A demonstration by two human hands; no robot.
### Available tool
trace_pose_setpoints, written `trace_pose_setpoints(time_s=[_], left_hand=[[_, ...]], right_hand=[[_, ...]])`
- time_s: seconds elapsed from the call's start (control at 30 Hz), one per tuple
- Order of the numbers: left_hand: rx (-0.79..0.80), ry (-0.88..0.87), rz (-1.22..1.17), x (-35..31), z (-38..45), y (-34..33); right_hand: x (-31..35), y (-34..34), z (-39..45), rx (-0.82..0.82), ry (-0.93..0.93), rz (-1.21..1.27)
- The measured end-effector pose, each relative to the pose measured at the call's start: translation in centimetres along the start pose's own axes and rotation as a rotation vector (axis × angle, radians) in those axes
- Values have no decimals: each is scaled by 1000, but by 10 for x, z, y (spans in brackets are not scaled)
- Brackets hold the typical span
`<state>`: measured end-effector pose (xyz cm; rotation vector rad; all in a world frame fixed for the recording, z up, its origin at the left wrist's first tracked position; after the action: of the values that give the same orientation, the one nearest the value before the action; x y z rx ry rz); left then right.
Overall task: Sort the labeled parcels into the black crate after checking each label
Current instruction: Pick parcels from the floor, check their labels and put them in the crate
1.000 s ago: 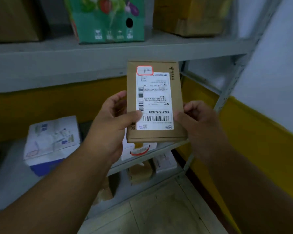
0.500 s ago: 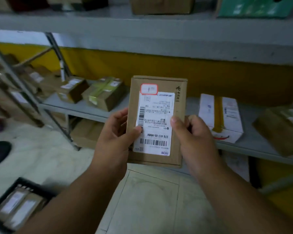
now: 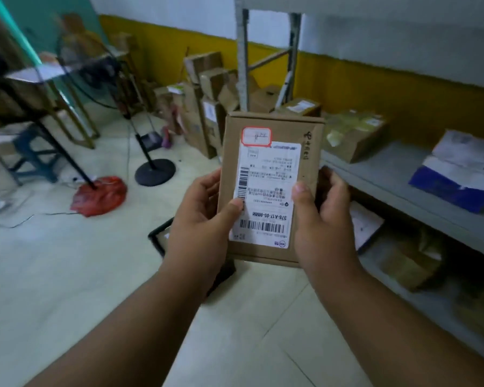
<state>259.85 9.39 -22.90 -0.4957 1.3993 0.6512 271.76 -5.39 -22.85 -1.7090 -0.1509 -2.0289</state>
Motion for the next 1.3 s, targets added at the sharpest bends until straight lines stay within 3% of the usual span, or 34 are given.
trace_pose_setpoints(time_s=[0.13, 0.27, 0.67, 0.9, 1.1, 1.3], left_hand=[[-188, 52, 89, 18, -26, 154], [-295, 68, 157, 19, -35, 252], [-523, 214, 286, 88, 59, 375], [-662, 242, 262, 88, 139, 461], [-570, 250, 310, 110, 214, 472], [-249, 234, 311, 145, 335, 448]], right_hand=[[-42, -146, -52, 217, -78, -15], [-52, -246, -76, 320, -86, -21], [-145, -390, 0, 442, -156, -201], [-175, -502, 72, 561, -161, -147], [-209, -523, 131, 478, -175, -204], [-240, -494, 186, 123, -177, -313]])
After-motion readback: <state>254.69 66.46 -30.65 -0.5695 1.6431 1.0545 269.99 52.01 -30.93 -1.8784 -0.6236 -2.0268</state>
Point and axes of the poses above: each hand's wrist, its own z-axis towards the middle knuckle, its own y-axis out of the back of the hand, x = y × z, the point moved 9 cm from there along z, towards the middle knuckle, and after that the axes turned 12 degrees about z, right-handed, at the moved point
